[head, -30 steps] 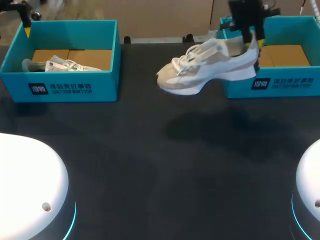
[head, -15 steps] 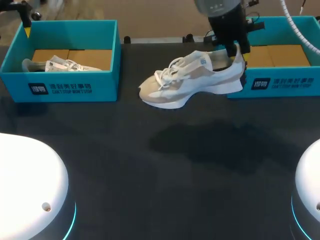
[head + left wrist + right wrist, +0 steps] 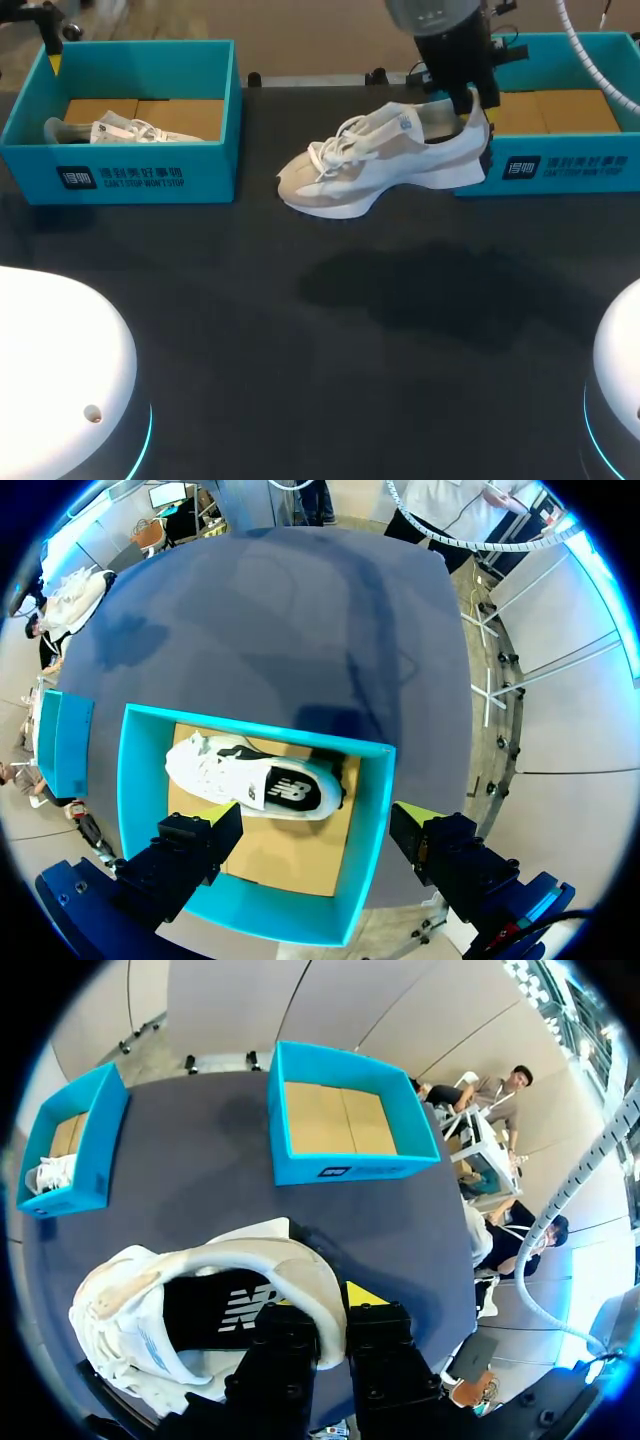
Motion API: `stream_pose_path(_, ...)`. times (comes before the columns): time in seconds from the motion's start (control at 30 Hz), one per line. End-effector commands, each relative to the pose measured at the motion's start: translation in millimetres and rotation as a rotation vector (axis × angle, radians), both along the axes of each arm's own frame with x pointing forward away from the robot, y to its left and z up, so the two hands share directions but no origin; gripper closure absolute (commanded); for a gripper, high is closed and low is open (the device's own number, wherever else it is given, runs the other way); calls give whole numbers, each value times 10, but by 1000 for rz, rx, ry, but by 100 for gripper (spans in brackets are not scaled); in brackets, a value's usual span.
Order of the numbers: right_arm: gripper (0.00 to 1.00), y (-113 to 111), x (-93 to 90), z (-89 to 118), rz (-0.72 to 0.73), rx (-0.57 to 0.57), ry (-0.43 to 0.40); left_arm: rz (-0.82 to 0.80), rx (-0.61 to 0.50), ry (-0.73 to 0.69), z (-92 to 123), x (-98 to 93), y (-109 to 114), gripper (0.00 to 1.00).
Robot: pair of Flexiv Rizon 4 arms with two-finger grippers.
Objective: Take the shoe out of the shoebox, open the shoe tongue, remove and reinsert the insole, then place the shoe into the shoebox
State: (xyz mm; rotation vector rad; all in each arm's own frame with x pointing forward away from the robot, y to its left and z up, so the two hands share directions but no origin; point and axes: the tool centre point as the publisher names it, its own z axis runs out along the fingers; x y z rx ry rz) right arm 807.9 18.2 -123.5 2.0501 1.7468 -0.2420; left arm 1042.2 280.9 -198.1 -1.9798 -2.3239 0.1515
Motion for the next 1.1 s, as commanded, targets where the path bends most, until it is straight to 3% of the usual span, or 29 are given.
stream_pose_path(0.03,100,-6,3,12,0,3,0,-1,2,1,3,4,3,0)
stream_pose_path(0.13,100,-6,3,12,0,3,0,-1,2,1,3,4,3,0)
stream_pose_path(0.63,100,584,-389,18,-24,-24,-12,-1,2,1,3,4,3,0)
stream_pose_path(1.1,100,985,-626,-1,0,-21,-31,-1,2,1,3,4,3,0)
